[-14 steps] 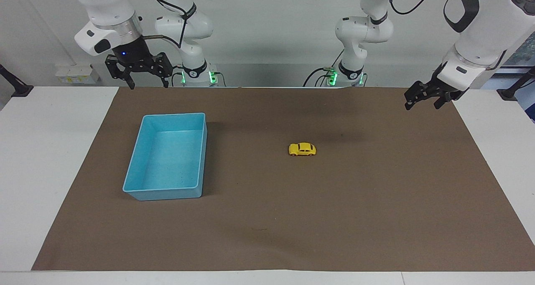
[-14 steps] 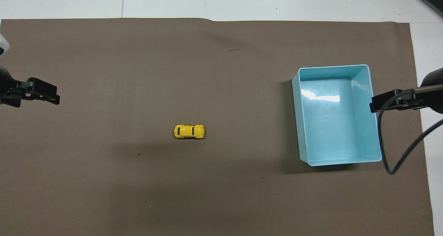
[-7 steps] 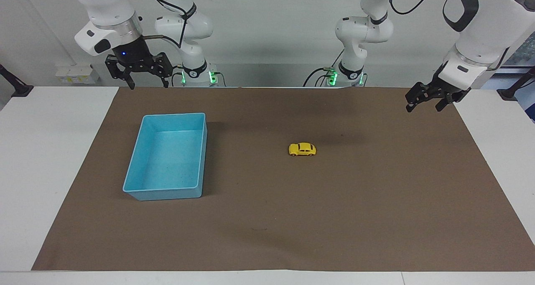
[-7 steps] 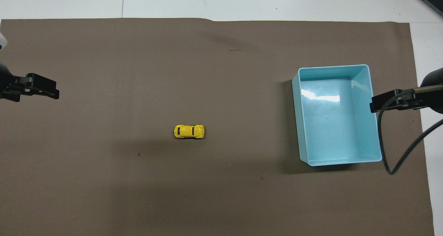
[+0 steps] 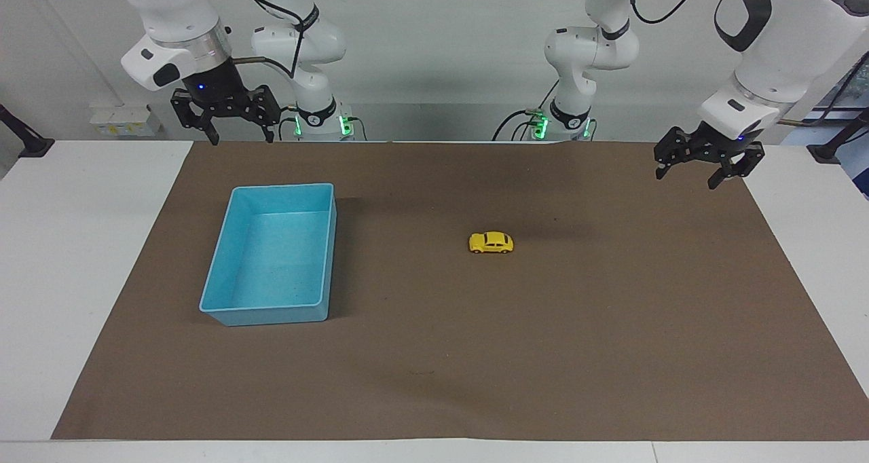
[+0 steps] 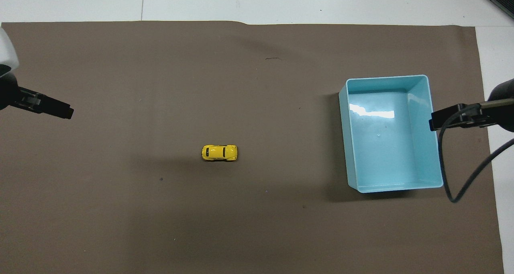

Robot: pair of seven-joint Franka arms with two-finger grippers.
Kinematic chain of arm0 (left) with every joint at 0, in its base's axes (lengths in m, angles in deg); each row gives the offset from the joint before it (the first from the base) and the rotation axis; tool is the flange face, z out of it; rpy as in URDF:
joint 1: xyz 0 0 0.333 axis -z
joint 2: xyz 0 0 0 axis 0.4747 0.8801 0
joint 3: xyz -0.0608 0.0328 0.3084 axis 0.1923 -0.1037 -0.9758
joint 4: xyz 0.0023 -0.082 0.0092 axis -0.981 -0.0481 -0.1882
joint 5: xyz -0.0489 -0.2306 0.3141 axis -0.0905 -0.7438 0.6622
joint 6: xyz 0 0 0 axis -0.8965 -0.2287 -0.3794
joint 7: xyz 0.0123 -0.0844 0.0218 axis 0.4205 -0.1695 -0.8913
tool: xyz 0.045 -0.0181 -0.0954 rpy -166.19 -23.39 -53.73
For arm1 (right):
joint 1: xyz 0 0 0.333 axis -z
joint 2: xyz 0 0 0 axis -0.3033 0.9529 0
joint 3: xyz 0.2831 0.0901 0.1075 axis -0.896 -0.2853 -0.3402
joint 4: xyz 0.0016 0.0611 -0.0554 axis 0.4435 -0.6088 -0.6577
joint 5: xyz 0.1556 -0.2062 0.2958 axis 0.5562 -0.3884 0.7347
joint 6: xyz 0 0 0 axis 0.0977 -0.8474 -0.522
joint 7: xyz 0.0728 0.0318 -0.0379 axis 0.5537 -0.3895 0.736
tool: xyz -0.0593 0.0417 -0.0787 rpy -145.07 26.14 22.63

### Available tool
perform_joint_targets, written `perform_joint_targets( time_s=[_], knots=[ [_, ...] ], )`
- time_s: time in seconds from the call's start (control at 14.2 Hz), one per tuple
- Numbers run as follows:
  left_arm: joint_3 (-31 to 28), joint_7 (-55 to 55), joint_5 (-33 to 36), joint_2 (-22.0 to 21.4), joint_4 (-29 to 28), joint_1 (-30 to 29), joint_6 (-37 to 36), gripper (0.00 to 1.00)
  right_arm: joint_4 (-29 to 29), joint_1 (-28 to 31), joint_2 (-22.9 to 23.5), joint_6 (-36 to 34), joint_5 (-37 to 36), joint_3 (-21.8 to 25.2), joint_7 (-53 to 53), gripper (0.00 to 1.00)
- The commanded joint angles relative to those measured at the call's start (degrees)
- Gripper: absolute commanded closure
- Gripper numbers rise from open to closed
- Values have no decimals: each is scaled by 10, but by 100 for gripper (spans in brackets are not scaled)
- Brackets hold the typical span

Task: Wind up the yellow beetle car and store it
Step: 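Reach the left gripper down onto the yellow beetle car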

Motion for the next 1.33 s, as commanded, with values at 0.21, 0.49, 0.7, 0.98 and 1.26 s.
perform_joint_targets(
  time_s=[0.21,0.49,0.7,0.98,1.26],
  knots=[
    [2,143,-3,-17,-55,44,42,0,-4,4,-6,0,8,-1,-9,0],
    [2,210,-3,-13,-111,91,112,0,-4,4,-7,0,8,-1,-9,0],
    [2,245,-3,-6,-173,133,170,0,-5,4,-7,0,8,-1,-9,0],
    [2,250,0,50,-226,196,272,0,-4,4,-7,0,8,-1,-9,0],
    [2,280,34,70,-262,248,346,0,-5,4,-7,0,8,-1,-9,0]
  ],
)
